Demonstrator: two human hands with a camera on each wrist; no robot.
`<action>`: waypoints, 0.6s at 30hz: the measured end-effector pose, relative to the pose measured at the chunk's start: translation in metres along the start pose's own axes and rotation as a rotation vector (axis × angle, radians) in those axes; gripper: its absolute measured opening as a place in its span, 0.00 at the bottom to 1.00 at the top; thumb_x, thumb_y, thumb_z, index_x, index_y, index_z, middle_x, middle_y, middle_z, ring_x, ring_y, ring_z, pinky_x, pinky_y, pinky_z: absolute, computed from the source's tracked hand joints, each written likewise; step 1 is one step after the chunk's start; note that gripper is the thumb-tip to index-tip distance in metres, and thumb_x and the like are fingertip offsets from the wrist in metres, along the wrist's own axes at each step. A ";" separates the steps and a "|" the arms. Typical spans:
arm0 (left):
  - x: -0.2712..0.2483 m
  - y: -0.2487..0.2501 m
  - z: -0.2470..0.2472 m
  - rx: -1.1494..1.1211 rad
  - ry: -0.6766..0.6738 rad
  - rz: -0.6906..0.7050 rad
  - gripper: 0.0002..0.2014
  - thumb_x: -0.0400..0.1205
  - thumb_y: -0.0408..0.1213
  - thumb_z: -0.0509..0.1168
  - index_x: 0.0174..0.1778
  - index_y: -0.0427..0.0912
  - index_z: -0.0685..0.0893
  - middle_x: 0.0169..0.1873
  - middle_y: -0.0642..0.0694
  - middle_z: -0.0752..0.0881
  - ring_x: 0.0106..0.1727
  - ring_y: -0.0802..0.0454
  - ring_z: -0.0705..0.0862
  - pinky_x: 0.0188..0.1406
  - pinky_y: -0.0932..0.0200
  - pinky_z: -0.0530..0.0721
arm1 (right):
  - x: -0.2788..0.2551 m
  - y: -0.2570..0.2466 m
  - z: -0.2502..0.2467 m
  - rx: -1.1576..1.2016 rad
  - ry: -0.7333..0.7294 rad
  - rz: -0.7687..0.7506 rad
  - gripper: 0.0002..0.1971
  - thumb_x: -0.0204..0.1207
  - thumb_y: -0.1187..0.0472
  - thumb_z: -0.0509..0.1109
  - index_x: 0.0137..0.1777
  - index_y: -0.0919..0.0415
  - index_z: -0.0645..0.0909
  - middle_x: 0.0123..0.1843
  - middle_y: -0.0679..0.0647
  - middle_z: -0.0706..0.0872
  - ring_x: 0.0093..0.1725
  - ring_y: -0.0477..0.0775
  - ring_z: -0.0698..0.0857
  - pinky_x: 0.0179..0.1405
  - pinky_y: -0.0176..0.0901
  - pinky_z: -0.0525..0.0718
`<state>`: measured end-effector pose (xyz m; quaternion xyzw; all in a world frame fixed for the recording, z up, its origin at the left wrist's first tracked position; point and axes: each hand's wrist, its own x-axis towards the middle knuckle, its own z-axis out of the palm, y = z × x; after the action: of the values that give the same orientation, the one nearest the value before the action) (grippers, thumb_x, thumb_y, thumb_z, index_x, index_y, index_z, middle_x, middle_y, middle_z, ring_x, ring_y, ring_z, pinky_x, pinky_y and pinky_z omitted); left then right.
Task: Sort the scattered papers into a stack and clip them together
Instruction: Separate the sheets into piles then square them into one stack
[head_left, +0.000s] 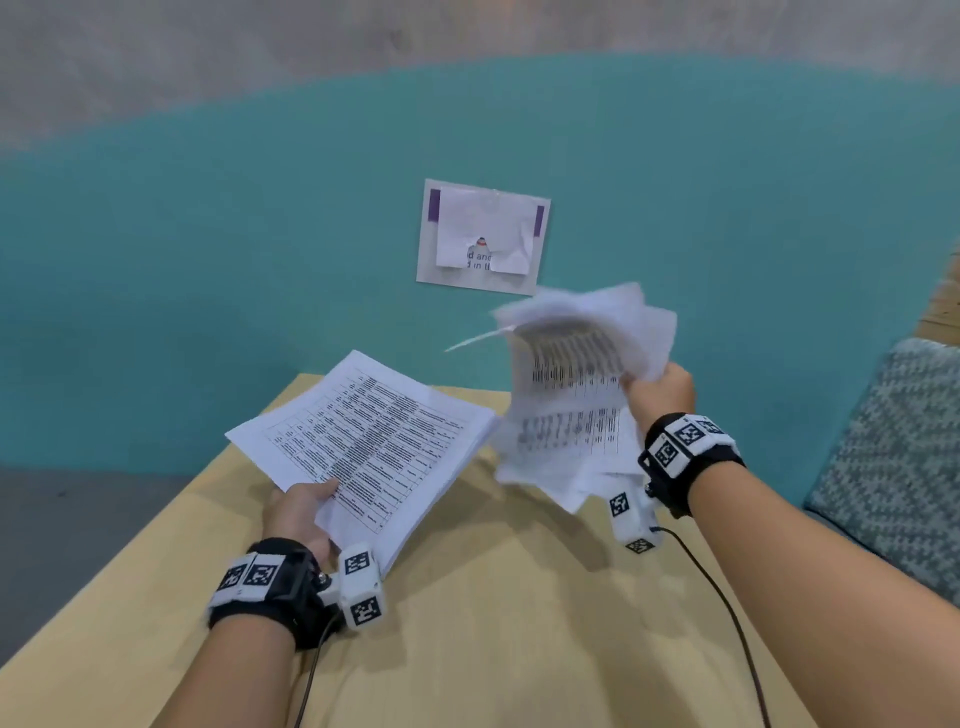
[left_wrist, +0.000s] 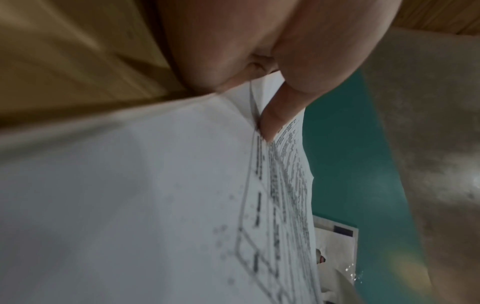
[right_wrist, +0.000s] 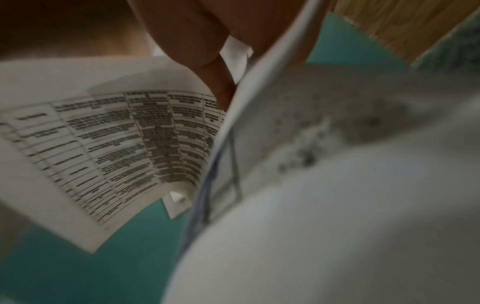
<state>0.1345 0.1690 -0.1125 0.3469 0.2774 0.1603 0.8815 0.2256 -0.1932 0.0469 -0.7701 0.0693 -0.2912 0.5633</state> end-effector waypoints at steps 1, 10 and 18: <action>0.002 -0.001 0.000 0.025 -0.001 0.028 0.24 0.80 0.18 0.66 0.71 0.38 0.81 0.61 0.34 0.89 0.59 0.27 0.89 0.58 0.16 0.81 | 0.002 -0.005 -0.003 0.087 0.013 0.015 0.07 0.76 0.67 0.74 0.54 0.64 0.86 0.48 0.58 0.88 0.48 0.58 0.85 0.51 0.50 0.86; 0.035 -0.009 -0.010 0.229 -0.119 0.075 0.32 0.66 0.21 0.74 0.68 0.42 0.83 0.66 0.39 0.89 0.65 0.29 0.86 0.63 0.21 0.82 | 0.010 -0.020 -0.007 0.545 -0.206 0.316 0.12 0.85 0.63 0.67 0.65 0.65 0.81 0.68 0.60 0.85 0.53 0.53 0.85 0.44 0.36 0.83; 0.008 -0.007 0.003 0.523 -0.245 0.171 0.24 0.74 0.15 0.70 0.66 0.37 0.84 0.59 0.36 0.92 0.61 0.31 0.89 0.67 0.28 0.83 | -0.011 0.009 0.004 0.526 -0.253 0.399 0.18 0.78 0.65 0.77 0.65 0.71 0.82 0.57 0.69 0.91 0.52 0.67 0.92 0.59 0.70 0.88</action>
<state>0.1434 0.1659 -0.1183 0.6010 0.1707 0.1143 0.7724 0.2210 -0.1880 0.0337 -0.6000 0.0707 -0.0859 0.7923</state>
